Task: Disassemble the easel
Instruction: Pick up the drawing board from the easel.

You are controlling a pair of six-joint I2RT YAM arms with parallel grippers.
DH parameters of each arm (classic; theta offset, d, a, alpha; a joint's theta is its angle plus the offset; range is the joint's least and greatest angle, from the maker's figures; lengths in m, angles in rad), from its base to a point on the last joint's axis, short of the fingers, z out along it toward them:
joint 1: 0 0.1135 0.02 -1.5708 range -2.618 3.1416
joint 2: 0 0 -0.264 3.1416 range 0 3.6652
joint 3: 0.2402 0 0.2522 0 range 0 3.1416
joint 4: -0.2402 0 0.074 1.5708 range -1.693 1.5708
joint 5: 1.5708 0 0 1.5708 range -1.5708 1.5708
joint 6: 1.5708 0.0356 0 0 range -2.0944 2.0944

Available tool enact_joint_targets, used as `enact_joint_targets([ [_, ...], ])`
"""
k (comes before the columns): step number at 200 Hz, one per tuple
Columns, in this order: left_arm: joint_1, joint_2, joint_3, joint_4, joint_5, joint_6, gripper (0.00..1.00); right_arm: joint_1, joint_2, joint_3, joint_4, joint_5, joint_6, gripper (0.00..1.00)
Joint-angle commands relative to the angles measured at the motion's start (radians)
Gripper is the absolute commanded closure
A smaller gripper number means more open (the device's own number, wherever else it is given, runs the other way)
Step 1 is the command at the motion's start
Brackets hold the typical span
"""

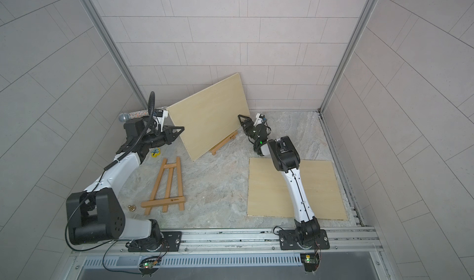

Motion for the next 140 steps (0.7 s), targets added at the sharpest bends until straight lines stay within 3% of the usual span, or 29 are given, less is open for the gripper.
enact_joint_targets([
  [1,-0.019,0.009,-0.024,-0.198,0.001,0.025,1.00,-0.001,-0.127,0.004,0.160,0.027,-0.027,0.14],
  [77,-0.037,-0.023,-0.044,-0.072,0.084,-0.125,1.00,-0.018,-0.264,-0.142,0.204,0.030,-0.033,0.14],
  [140,-0.111,-0.093,-0.079,-0.105,0.072,-0.122,1.00,-0.064,-0.422,-0.346,0.236,-0.014,-0.048,0.14],
])
